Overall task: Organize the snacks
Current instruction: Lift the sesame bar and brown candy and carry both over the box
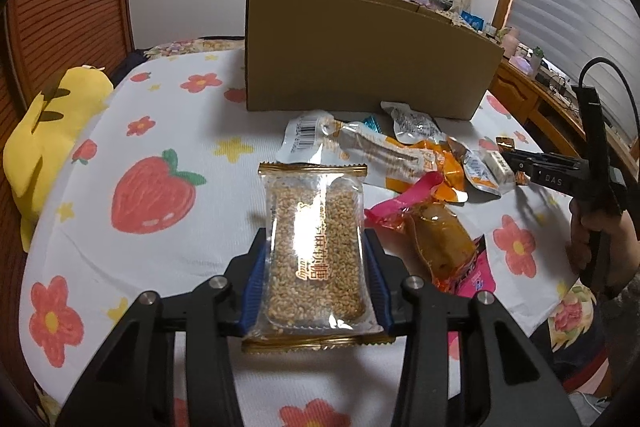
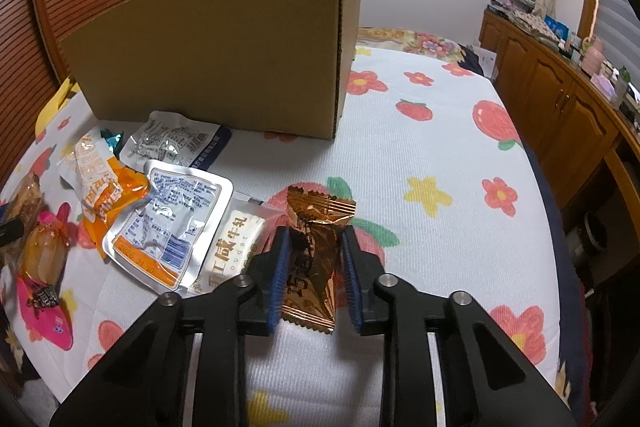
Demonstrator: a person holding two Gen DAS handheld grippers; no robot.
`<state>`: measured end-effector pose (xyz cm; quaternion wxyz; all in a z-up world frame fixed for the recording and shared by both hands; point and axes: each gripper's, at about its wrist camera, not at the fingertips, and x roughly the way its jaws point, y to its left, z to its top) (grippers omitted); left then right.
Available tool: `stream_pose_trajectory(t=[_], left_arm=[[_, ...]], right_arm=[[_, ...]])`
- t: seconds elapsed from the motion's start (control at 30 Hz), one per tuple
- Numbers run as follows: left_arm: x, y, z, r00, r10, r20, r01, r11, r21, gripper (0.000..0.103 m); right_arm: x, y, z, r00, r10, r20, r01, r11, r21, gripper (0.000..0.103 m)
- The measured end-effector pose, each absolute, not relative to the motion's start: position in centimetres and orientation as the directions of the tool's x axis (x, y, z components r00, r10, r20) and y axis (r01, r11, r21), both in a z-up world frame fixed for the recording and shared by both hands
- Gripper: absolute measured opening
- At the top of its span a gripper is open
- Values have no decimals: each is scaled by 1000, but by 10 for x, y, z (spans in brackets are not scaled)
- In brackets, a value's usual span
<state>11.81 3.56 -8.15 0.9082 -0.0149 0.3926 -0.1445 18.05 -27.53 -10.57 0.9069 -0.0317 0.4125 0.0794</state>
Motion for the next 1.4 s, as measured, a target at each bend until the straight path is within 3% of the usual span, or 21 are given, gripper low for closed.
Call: stream_pose_trajectory(t=[0.47,1.4], left_arm=[[108,29,-62,680,-289,-674,274,953,-131,44],[130,40,-14,763,-282,-582,258,958,-126,44]], right_arm=[[162,-290,-82,699,159,-698,-164,985,60,20],[106,-247,-24,751,296,-590,-328,943,56,20]])
